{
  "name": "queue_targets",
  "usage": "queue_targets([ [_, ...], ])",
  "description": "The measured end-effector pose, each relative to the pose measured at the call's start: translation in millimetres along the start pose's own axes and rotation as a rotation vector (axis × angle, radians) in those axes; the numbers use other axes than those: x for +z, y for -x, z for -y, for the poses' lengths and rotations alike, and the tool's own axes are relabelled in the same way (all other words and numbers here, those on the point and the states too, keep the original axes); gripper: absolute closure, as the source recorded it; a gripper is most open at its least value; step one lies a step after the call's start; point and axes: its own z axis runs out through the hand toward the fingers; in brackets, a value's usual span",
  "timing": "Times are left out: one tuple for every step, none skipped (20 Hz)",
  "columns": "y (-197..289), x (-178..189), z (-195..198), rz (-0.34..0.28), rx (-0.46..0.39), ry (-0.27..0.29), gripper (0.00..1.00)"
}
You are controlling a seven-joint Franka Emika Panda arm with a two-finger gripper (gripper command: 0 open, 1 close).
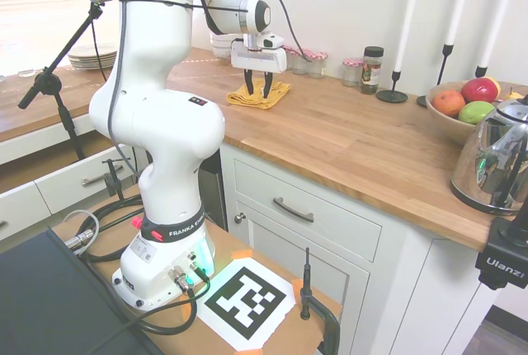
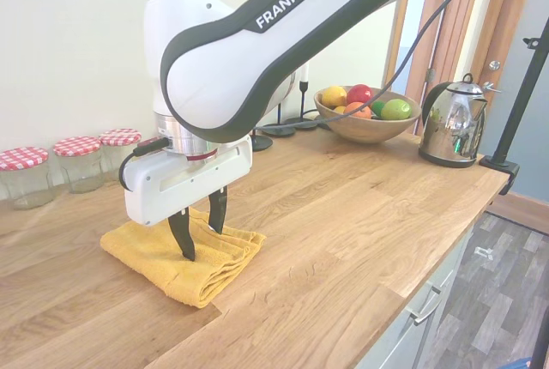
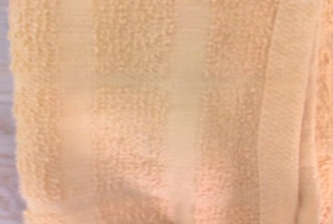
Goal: Wipe the counter
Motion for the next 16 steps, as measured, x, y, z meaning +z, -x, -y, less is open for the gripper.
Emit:
queue_targets([
  [-0.1, 0.0, 0.0, 0.0, 0.0, 0.0, 1.0],
  [-0.2, 0.0, -0.1, 0.0, -0.001, 0.0, 1.0],
  [-0.3, 0.0, -0.1, 0.0, -0.001, 0.0, 1.0],
  [-0.3, 0.0, -0.1, 0.0, -0.001, 0.0, 1.0],
  [-0.3, 0.0, -0.1, 0.0, -0.001, -0.001, 1.0],
  [-0.4, 0.0, -0.1, 0.001, -0.001, -0.001, 1.0],
  [-0.4, 0.0, -0.2, 0.001, -0.001, -0.001, 1.0],
  [-0.5, -0.1, -0.1, 0.001, -0.001, -0.002, 1.0],
  [-0.5, -0.1, -0.1, 0.001, -0.002, -0.002, 1.0],
  [-0.5, -0.2, -0.1, 0.001, -0.002, -0.002, 1.0],
  [-0.5, -0.2, 0.0, 0.0, -0.002, -0.003, 1.0],
  [-0.6, -0.3, 0.0, 0.0, -0.002, -0.004, 1.0],
  [-0.7, -0.3, 0.0, 0.0, -0.001, -0.004, 1.0],
  [-1.0, -0.3, -0.1, 0.001, -0.001, -0.004, 1.0],
  [-1.5, -0.3, -0.4, 0.002, 0.001, -0.005, 1.0],
  [-2.5, -0.3, -1.0, 0.003, 0.003, -0.005, 1.0],
])
